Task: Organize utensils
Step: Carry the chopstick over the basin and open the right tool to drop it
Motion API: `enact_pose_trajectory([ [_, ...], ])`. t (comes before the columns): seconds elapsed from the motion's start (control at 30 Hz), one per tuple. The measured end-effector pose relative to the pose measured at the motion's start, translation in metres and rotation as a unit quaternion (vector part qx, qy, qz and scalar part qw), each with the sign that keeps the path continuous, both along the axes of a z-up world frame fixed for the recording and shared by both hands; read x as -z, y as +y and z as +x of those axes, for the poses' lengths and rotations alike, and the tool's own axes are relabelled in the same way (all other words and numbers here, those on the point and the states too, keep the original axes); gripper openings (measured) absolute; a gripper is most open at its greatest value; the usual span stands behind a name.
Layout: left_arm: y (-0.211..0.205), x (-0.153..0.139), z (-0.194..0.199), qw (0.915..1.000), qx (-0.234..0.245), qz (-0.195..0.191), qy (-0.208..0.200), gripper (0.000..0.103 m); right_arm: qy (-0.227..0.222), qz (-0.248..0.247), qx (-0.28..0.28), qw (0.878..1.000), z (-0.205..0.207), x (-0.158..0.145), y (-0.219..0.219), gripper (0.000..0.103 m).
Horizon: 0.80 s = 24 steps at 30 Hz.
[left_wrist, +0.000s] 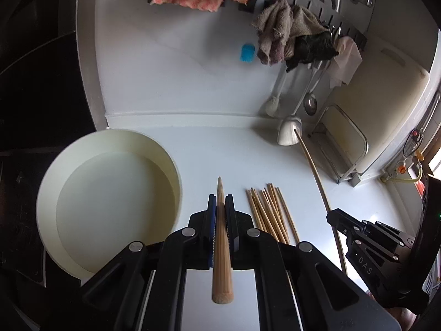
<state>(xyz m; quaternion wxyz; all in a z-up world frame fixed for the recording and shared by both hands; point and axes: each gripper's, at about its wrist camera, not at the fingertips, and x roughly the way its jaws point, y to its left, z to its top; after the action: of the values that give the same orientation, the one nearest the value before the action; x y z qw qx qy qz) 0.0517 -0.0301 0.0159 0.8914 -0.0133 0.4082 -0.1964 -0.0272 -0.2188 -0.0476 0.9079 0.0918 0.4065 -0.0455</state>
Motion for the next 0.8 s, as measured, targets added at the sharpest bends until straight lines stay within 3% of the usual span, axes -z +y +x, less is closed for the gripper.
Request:
enact_pose_trajectory([
  [0.2, 0.062, -0.014, 0.021, 0.9978, -0.060, 0.005, -0.028, 0.007, -0.010, 0.007, -0.057, 0.998, 0.032, -0.007, 0.052, 0.006],
  [0.4, 0.126, 0.008, 0.051, 0.9937, -0.108, 0.024, -0.021, 0.007, 0.003, 0.018, -0.132, 0.991, 0.080, 0.002, 0.130, 0.006],
  [0.6, 0.155, 0.044, 0.078, 0.9935, -0.106, 0.040, 0.009, 0.007, 0.060, 0.035, -0.168, 0.983, 0.126, 0.035, 0.188, 0.006],
  [0.8, 0.164, 0.072, 0.094, 0.9938, -0.089, 0.045, 0.049, 0.007, 0.121, 0.045, -0.162, 0.978, 0.155, 0.068, 0.209, 0.006],
])
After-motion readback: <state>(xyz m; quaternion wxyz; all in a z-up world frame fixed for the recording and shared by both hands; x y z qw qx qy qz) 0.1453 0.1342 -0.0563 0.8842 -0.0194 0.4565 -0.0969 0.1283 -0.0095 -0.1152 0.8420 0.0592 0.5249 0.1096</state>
